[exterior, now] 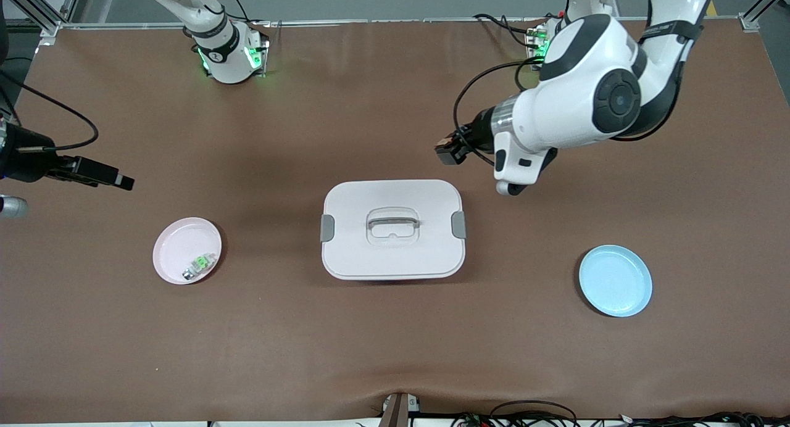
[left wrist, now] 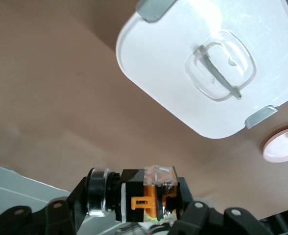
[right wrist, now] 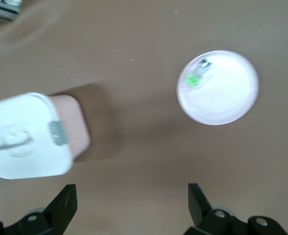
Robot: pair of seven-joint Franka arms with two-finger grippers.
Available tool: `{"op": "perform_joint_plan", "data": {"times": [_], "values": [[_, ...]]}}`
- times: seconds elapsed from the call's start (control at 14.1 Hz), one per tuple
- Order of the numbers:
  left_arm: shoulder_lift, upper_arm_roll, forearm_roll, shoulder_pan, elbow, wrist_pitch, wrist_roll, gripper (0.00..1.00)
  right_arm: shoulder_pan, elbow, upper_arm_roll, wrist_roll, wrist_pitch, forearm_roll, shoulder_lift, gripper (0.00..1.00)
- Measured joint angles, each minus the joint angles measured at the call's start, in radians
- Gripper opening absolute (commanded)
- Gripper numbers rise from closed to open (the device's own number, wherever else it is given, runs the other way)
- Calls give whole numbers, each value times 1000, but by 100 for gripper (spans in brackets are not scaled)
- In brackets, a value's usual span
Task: Transfer orange switch to right arm and place
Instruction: 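Lift the orange switch with the left gripper and carry it over the box, then hold the switch above the box while the right gripper reaches toward it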
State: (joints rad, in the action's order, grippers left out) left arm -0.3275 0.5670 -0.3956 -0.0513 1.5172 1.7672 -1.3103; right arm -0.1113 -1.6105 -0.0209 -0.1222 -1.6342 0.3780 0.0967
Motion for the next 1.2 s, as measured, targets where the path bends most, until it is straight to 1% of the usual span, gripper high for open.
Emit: {"op": "perform_joint_plan", "data": {"times": [0.21,0.35,0.5,0.71,0.85,0.92,1.2], "values": [[-23,1,-2,-53,-13,90,-131,0,3,-174,-4,-56,-101,124,-122,100],[-49,1,-3,-90,-52,126,-219,0,19,-291,-8,-90,-174,182,-211,100],[-77,1,-3,-116,-86,172,-287,0,80,-403,-10,-149,-263,201,-300,100],[-111,1,-3,-138,-104,244,-350,0,247,-566,-17,-298,-451,250,-424,100],[-123,1,-3,-152,-107,262,-370,0,346,-610,-29,-415,-536,252,-467,100],[-125,1,-3,-157,-107,269,-375,0,375,-616,-45,-448,-569,252,-474,100],[-126,1,-3,-166,-109,285,-379,0,395,-625,-150,-472,-693,253,-472,100]]}}
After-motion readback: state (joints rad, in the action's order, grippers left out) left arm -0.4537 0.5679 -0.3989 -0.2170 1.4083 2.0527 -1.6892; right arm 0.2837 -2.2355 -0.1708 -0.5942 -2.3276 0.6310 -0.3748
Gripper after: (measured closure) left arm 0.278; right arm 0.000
